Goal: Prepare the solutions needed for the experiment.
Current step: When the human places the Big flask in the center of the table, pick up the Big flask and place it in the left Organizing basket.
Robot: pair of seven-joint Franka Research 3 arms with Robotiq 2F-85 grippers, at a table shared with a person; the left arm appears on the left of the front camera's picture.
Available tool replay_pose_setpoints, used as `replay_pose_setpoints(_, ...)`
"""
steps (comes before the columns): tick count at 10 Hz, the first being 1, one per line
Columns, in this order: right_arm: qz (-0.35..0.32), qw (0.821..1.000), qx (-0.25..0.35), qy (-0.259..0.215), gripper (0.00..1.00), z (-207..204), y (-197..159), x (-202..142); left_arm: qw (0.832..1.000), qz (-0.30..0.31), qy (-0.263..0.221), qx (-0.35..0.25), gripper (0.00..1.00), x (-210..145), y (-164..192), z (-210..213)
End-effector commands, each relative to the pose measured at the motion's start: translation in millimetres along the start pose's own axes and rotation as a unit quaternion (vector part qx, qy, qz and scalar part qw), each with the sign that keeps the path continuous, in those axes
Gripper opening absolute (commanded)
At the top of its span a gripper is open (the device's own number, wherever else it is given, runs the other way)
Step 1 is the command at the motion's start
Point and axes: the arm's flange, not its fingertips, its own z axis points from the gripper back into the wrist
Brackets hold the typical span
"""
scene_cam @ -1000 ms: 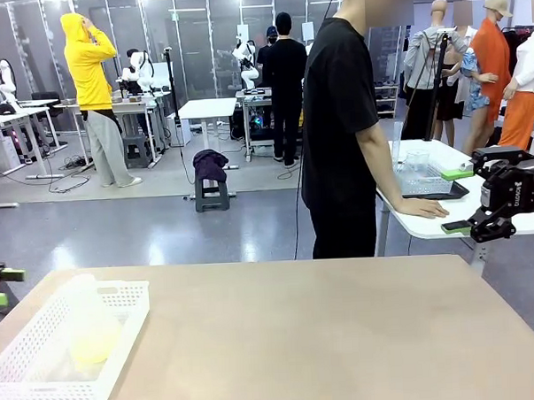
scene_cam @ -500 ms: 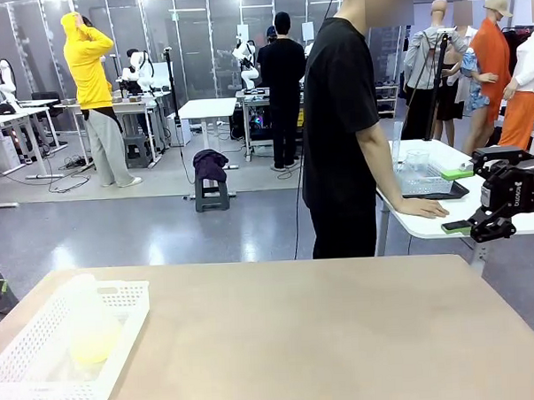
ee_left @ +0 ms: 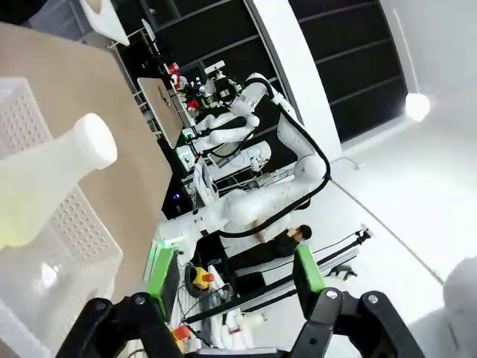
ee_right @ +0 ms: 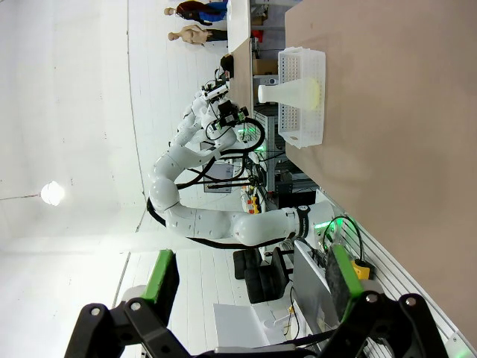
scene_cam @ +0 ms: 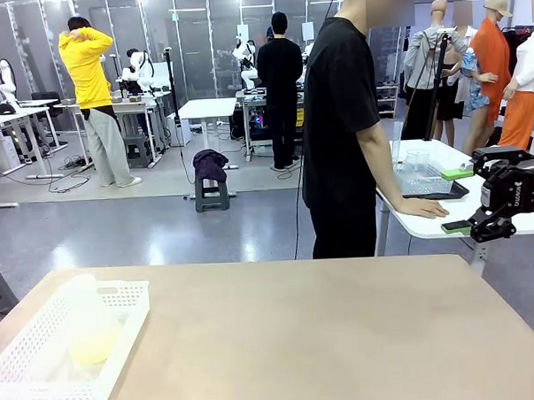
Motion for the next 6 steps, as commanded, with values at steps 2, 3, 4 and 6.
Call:
replay_pose_setpoints(2, 0.007, 1.000, -0.001, 0.002, 1.00, 1, 1, 0, 1.000, 0.000, 0.000, 0.000, 0.79, 0, 0, 0)
replay_pose_setpoints(3, 0.007, 1.000, -0.001, 0.002, 1.00, 1, 1, 0, 1.000, 0.000, 0.000, 0.000, 0.79, 0, 0, 0)
replay_pose_setpoints(4, 0.007, 1.000, -0.001, 0.002, 1.00, 1, 1, 0, 1.000, 0.000, 0.000, 0.000, 0.79, 0, 0, 0)
replay_pose_setpoints(6, 0.007, 1.000, -0.001, 0.002, 1.00, 1, 1, 0, 1.000, 0.000, 0.000, 0.000, 0.79, 0, 0, 0)
